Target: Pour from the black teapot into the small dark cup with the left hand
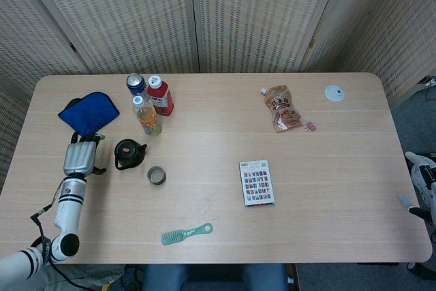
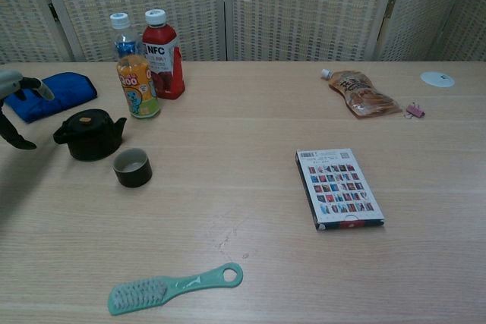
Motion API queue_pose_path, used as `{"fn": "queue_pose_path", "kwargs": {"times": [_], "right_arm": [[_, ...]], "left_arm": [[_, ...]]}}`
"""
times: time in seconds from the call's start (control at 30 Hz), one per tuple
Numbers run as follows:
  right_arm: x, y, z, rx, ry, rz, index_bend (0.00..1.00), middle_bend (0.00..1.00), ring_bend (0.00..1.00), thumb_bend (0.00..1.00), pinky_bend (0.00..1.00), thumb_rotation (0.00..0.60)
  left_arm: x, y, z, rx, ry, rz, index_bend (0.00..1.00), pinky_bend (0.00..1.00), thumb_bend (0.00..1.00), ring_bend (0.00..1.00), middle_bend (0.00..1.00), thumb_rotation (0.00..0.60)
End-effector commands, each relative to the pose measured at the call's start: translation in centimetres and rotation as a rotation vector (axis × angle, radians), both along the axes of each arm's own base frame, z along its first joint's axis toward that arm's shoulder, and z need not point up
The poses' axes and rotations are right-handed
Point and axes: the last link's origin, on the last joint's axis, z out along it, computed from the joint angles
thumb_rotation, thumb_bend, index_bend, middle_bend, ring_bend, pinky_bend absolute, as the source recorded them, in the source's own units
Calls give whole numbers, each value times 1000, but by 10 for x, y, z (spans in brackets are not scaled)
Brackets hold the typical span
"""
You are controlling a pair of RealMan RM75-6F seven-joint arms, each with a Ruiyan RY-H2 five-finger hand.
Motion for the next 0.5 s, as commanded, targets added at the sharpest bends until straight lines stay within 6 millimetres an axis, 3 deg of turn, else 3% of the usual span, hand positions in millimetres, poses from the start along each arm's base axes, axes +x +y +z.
{"fn": "queue_pose_path", "kwargs": {"times": [0.03, 0.2, 0.5], "right_arm": [[0, 0, 0, 2, 0, 1, 202, 251, 199, 161, 319, 600], [-1, -1, -2, 8, -3, 0, 202, 251, 199, 161, 319, 600], [-3, 1, 0, 5, -4, -7, 202, 251, 199, 162, 319, 600]], "left_arm": [[10, -11, 3, -14, -20, -28, 216, 2, 95, 210, 165, 600], [30, -16, 0, -42, -69, -70, 216, 2, 96, 210, 165, 600], [55, -8, -11, -63, -106, -106, 216, 2, 96, 211, 165, 600]]}}
